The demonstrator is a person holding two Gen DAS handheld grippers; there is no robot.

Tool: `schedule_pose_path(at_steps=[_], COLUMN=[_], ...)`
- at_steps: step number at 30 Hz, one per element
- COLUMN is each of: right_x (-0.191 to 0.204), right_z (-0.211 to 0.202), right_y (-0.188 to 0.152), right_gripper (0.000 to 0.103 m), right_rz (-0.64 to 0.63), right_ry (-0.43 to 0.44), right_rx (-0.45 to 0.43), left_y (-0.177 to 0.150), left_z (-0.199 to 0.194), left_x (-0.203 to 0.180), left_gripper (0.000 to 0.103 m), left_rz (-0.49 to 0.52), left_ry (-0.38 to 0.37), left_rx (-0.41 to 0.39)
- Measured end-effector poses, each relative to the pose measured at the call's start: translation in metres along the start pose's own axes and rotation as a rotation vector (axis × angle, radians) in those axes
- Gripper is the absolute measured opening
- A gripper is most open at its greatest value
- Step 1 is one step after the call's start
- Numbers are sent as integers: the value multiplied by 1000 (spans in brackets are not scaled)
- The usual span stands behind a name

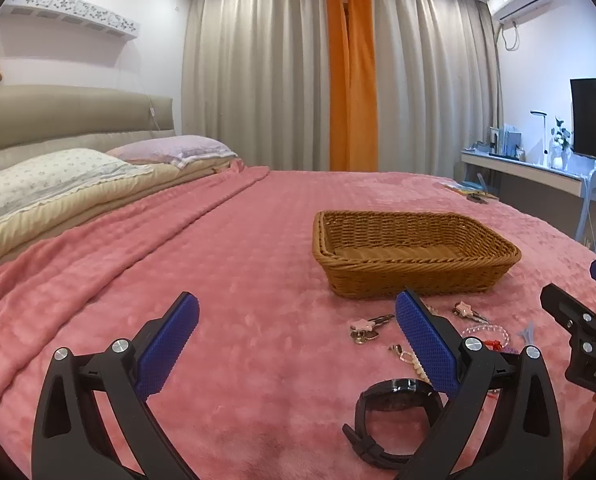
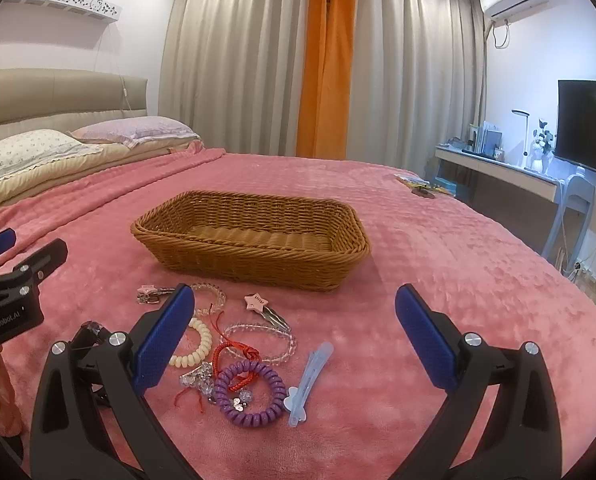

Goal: Organize jewelry

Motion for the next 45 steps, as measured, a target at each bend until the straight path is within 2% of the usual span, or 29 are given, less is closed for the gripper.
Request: schedule_pose_path(at_steps=[45], right_x=[-1], right_z=[3], right_y=[-1], right_gripper=[96], right_rz=[-2], right_ry=[16], right_rx=[11], left_y=[0], left_z=[-3], left_x=[0], left_gripper=[96], left_rz=[10], left_ry=[4], left_rx=[-4])
Point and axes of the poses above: each gripper's, at about its wrist camera, not at the fingertips, and z roughly the way its jaws point, x to its left, y to its top, the point moved 1 cm from there along z, roughly the way its jaws point, and after that the axes turned 5 degrees about x, right-handed, at the moved point
